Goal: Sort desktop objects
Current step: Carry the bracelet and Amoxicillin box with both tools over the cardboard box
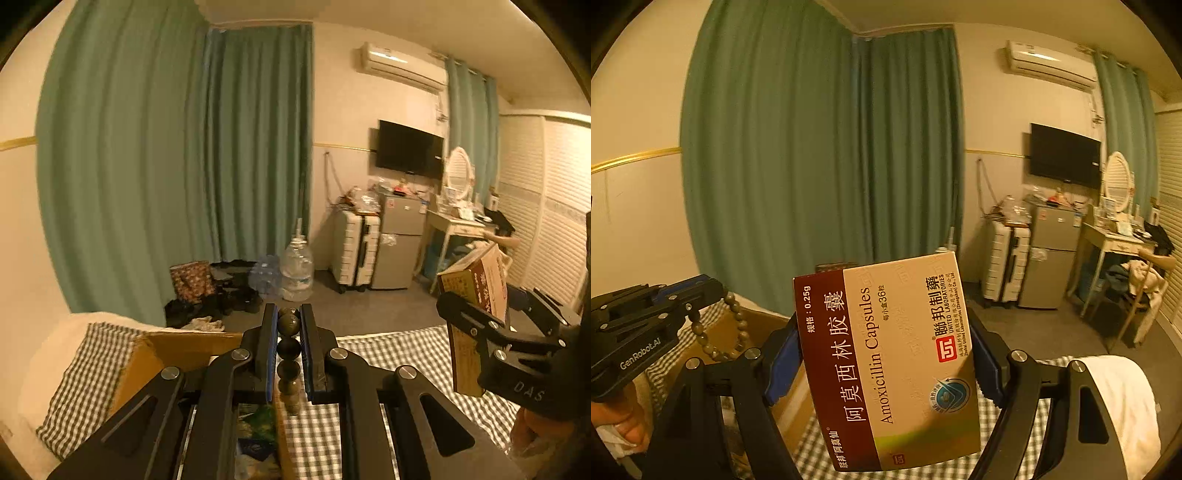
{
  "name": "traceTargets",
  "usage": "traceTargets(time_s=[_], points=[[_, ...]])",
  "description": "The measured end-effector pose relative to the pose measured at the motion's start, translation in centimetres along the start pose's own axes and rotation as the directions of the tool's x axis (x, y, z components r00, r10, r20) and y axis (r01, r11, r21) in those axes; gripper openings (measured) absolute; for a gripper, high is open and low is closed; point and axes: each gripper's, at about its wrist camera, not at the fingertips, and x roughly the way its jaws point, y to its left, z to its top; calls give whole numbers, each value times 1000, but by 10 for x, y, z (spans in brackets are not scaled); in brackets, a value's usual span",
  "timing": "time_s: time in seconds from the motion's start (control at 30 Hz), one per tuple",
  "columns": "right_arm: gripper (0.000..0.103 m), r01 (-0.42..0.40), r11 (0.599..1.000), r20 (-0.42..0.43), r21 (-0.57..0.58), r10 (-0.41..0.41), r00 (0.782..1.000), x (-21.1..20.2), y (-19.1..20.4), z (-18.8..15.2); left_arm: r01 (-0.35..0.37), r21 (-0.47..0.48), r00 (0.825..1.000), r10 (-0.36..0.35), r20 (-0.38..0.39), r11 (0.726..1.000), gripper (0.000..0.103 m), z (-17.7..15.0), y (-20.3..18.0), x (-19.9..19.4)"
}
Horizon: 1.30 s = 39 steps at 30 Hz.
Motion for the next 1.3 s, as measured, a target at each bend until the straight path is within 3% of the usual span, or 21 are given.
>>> traceTargets(time_s=[0.4,0.73,0.93,1.17,1.3], points=[[78,-110,993,-17,-34,109,994,33,56,0,-108,-139,993,101,-56,984,11,-19,75,10],[78,-196,978,-62,-67,192,979,65,99,-12,-162,-155,982,144,-121,975,11,-37,95,22],[78,-227,972,-93,-65,221,971,89,117,-20,-217,-168,962,182,-201,962,11,-53,112,36],[78,-268,962,-173,-56,255,951,129,139,-37,-230,-152,931,171,-324,961,11,-77,127,68],[78,-284,957,-217,-63,264,940,149,148,-45,-247,-154,921,183,-345,957,11,-84,129,76]])
